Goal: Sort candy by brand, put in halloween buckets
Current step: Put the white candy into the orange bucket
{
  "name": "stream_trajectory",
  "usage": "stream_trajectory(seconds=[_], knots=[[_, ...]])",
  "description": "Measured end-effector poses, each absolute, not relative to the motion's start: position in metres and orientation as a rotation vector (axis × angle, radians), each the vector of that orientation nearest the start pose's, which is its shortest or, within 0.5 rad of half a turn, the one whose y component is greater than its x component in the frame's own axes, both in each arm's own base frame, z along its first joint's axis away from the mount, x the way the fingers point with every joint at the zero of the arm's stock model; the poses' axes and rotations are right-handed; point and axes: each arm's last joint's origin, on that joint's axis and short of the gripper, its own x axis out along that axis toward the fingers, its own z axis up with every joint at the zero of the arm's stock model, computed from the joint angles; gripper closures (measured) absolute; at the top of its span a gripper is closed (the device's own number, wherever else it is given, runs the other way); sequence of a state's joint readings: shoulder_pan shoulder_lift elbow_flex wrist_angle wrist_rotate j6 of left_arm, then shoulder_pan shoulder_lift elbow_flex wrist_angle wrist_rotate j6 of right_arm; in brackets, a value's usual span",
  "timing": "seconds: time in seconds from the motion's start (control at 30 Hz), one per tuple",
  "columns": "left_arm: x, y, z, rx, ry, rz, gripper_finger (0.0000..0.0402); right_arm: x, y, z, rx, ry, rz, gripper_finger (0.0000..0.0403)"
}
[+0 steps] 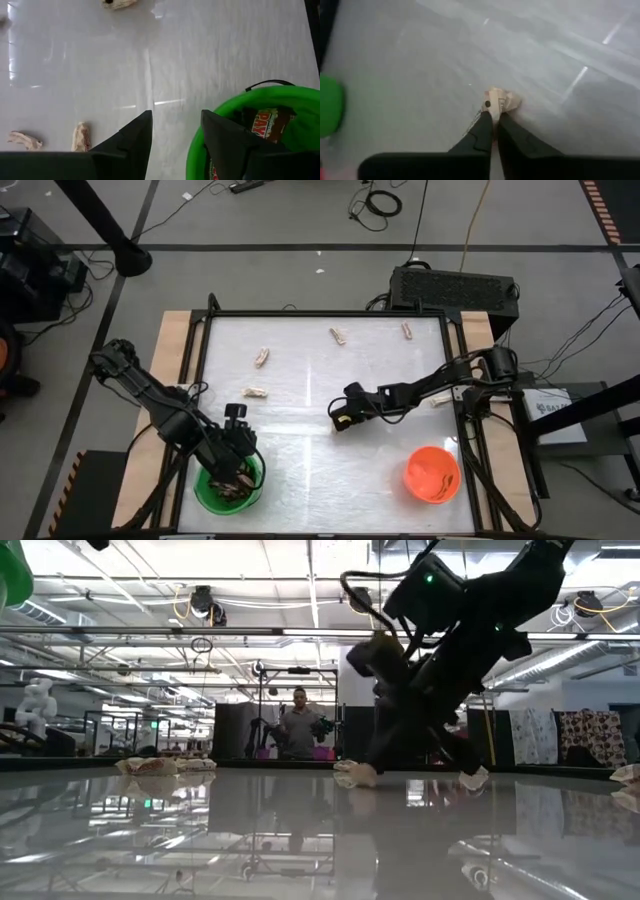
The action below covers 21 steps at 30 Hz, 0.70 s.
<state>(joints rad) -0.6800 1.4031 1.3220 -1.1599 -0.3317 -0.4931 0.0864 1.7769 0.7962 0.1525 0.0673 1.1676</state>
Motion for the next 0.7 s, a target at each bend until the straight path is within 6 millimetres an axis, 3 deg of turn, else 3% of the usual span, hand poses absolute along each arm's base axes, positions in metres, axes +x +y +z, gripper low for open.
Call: stream_trajectory(seconds=[0.2,0.37,0.53,0.7], knots=[[0.206,-0.151,0.315,0.209,1.062,0.043,0.0224,0.327,0.023,0.150,1.061,0.716,-0.315,0.0397],[0.212,-0.141,0.322,0.187,0.985,0.103,0.0224,0.327,0.024,0.196,1.060,0.802,-0.120,0.0401],[0.222,-0.111,0.342,0.180,0.860,0.132,0.0224,0.317,0.030,0.253,0.943,1.023,-0.075,0.0402],[0.227,-0.062,0.368,0.118,0.685,0.196,0.0224,0.303,0.043,0.318,0.755,1.168,-0.021,0.0402]])
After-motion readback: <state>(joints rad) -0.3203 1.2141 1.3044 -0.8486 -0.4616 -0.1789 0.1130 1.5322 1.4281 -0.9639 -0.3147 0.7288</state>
